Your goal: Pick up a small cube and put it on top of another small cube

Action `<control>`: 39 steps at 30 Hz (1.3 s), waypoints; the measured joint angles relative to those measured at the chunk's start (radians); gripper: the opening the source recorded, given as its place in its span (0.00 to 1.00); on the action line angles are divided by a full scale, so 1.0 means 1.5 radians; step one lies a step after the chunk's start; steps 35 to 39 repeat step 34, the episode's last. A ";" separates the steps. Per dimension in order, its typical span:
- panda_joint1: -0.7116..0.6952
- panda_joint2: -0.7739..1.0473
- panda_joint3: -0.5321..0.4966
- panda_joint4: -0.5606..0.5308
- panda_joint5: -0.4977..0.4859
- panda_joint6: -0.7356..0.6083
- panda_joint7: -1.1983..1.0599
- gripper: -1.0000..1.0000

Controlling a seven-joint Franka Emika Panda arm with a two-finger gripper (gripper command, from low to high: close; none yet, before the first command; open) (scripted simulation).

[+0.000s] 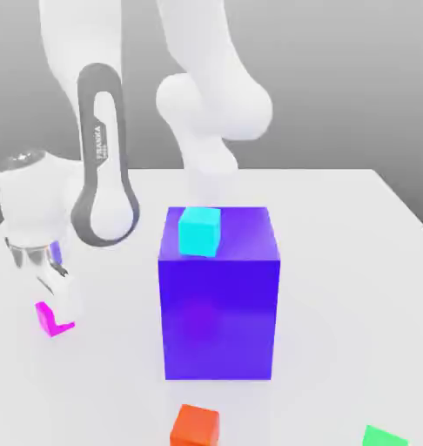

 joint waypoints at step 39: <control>0.553 0.128 0.206 0.408 -0.281 -0.286 0.504 1.00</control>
